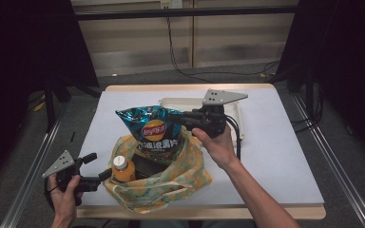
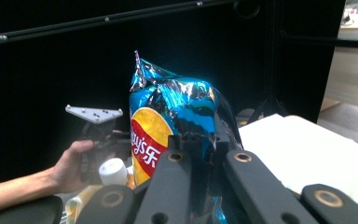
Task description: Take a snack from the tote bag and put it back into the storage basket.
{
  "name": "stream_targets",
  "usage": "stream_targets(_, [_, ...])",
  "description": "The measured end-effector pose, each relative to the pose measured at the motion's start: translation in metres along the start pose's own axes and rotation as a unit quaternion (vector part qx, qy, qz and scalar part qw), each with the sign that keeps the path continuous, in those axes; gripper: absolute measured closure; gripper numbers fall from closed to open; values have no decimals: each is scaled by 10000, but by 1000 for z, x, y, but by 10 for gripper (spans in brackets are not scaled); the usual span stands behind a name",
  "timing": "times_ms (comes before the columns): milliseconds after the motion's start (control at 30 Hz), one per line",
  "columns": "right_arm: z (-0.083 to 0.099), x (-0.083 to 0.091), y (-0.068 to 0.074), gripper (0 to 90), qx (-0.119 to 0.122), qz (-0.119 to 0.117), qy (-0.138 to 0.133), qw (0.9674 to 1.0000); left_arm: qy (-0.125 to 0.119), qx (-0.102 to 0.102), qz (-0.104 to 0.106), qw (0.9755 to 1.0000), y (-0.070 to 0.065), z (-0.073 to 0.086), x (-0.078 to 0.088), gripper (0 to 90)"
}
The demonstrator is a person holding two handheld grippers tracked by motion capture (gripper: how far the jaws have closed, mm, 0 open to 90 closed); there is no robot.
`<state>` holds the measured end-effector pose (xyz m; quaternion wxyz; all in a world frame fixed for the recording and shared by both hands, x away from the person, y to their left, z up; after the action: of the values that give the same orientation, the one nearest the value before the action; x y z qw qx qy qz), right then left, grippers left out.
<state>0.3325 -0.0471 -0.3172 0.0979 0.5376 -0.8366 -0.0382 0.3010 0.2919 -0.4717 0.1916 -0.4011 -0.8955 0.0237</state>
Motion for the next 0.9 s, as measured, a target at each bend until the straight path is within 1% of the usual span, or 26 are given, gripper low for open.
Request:
stream_targets(133, [-11, -1, 2, 900, 51, -42, -92, 9999, -58, 25, 14, 10000, 0, 0, 1, 27])
stream_targets(167, [-15, -2, 3, 900, 75, -48, -115, 9999, -40, 0, 33, 10000, 1, 0, 2, 27])
stream_targets(200, [-18, -2, 3, 900, 97, -45, -131, 9999, -81, 58, 37, 9999, 1, -1, 2, 26])
stream_targets(233, [-21, -2, 4, 900, 97, -56, -166, 9998, -116, 69, 14, 9999, 1, -1, 2, 26])
stream_targets(300, [-27, -2, 5, 900, 134, -59, -223, 9996, -147, 69, 119, 9998, 1, -1, 3, 26])
stream_targets(333, [-31, -2, 6, 900, 131, -78, -283, 9995, -109, 11, 19, 9999, 2, -1, 4, 26])
stream_targets(400, [-37, -2, 7, 900, 165, -86, -328, 9993, -123, 13, 7, 9999, 2, -1, 4, 26])
stream_targets(500, [-45, -3, 8, 900, 208, -74, -351, 9991, -129, 14, 15, 9999, 2, -1, 4, 26])
stream_targets(567, [-50, -3, 8, 900, 205, -76, -382, 9990, -117, -6, 121, 9999, 2, -1, 4, 26])
stream_targets(600, [-53, -3, 9, 900, 207, -82, -420, 9989, -121, 32, 119, 9999, 2, -1, 4, 26])
stream_targets(700, [-61, -2, 11, 900, 268, -62, -435, 9987, -106, 0, 111, 9999, 2, -1, 4, 26])
stream_targets(800, [-67, -2, 12, 900, 316, -41, -462, 9984, -103, 5, 107, 9999, 2, -1, 3, 26])
stream_targets(833, [-70, -1, 12, 900, 318, -33, -473, 9984, -129, 50, 105, 9998, 2, -1, 3, 26])
stream_targets(900, [-76, 1, 14, 900, 351, -16, -504, 9981, -127, 42, 110, 9998, 2, -1, 3, 27])
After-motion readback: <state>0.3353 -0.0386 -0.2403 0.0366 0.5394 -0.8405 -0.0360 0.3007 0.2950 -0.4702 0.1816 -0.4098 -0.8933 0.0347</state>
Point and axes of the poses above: each handheld gripper's, and its own axes: x roughly backward along the jaws, z roughly out of its underside, y roughly to its left, the point moved 5 cm from there along -x, roughly forward along the jaws, and after that the axes turned 1 degree about x, right-handed, at the moved point
